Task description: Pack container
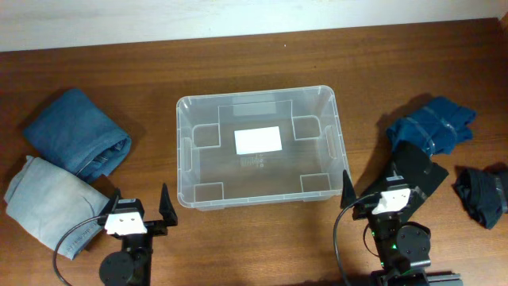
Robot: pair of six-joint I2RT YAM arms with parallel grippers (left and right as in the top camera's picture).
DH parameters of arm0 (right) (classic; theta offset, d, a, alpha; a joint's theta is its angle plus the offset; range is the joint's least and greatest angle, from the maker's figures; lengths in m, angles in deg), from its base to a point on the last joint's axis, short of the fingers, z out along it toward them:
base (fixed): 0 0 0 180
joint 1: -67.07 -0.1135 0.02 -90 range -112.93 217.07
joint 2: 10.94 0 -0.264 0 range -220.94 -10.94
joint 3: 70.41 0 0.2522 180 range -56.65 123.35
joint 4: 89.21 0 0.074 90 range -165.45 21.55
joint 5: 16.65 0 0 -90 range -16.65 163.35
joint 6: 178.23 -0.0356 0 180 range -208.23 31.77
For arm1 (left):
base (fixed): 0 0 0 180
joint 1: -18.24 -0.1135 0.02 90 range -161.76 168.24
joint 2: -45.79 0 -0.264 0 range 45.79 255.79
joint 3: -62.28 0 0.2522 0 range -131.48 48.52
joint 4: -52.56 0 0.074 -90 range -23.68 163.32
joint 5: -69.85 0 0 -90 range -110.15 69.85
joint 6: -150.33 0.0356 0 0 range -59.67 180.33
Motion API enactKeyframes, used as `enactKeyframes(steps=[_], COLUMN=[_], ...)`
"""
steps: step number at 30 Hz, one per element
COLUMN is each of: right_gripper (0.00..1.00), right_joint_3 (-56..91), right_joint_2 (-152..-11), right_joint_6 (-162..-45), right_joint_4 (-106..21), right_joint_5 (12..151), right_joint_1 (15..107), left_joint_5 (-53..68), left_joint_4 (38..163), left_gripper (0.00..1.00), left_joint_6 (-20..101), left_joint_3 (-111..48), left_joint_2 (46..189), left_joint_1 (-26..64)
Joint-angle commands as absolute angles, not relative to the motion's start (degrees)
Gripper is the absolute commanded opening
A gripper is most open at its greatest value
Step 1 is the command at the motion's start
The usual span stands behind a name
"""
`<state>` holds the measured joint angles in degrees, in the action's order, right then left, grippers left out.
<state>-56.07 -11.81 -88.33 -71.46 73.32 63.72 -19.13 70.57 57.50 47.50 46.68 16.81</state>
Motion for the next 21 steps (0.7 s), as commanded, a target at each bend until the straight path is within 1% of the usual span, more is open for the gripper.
enactKeyframes(steps=[1,4,9,12,13,14,16,17,19,20,21], right_gripper=[0.98,0.99,0.98,0.98,0.98,0.98,0.98,0.98,0.99,0.98,0.99], right_joint_3=[-53.89,-47.28,-31.37,-20.14,-15.42,-13.08,-3.4,-1.1,5.43,10.72,12.36], right_joint_2=[-11.76,-14.01,-26.84,-39.39,-44.92,-47.61,-58.86,-61.44,-68.13,-73.25,-74.73], right_joint_6=[-93.64,-93.66,-93.64,-93.62,-93.62,-93.62,-92.5,-91.8,-90.86,-90.01,-89.97], right_joint_4=[-69.87,-64.91,-51.55,-43.25,-39.66,-37.65,-28.8,-26.68,-19.92,-14.37,-12.69], right_joint_5=[72.42,69.34,66.17,66.17,66.19,66.19,66.19,66.24,66.21,66.21,66.21], right_joint_1=[64.13,64.16,64.16,64.16,64.16,64.16,64.18,64.38,65.91,68.83,70.25], left_joint_5=[-19.9,-19.92,-19.98,-20.07,-20.22,-20.2,-20.14,-19.96,-19.9,-19.39,-19.0], left_joint_4=[70.03,70.27,75.91,80.23,81.83,83.53,87.88,90.13,94.83,97.83,98.88], left_gripper=[0.99,0.99,0.99,0.99,0.99,0.99,0.99,0.99,0.99,0.99,0.99], left_joint_6=[53.48,53.48,54.04,57.28,57.41,57.41,57.37,57.37,57.34,57.37,57.37], left_joint_3=[46.17,40.12,26.04,16.25,13.58,10.68,5.12,2.72,-1.63,-4.67,-5.87], left_joint_2=[46.24,49.15,60.97,72.36,75.51,79.05,86.15,89.26,94.5,97.82,98.98], left_joint_1=[16.59,16.59,16.57,16.57,16.57,16.57,16.57,16.57,16.57,16.57,16.57])
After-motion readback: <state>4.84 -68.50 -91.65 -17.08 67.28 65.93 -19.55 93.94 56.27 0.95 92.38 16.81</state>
